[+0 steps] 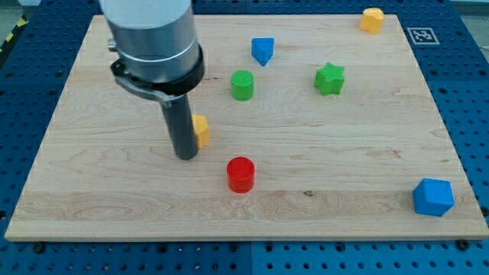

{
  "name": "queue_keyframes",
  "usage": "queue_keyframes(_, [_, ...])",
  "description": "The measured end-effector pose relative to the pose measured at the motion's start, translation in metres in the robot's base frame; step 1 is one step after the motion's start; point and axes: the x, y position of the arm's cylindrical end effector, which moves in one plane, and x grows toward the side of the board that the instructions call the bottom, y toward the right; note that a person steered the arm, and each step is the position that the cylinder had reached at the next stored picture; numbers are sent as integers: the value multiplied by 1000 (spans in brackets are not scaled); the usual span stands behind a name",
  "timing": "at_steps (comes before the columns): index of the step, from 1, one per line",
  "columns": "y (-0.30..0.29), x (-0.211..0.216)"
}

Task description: Push the red circle up a bit

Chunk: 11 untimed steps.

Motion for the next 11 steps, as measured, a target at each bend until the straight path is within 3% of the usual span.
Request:
queue_keyframes(2, [31,-22])
queue_keyframes(3, [22,-9])
queue_keyframes(4, [-10,37])
queue_keyframes(5, [4,59])
queue_keyframes(6, [57,59])
queue_keyframes(7, [63,60])
queue_keyframes(9, [99,107])
queue_keyframes(11, [100,106])
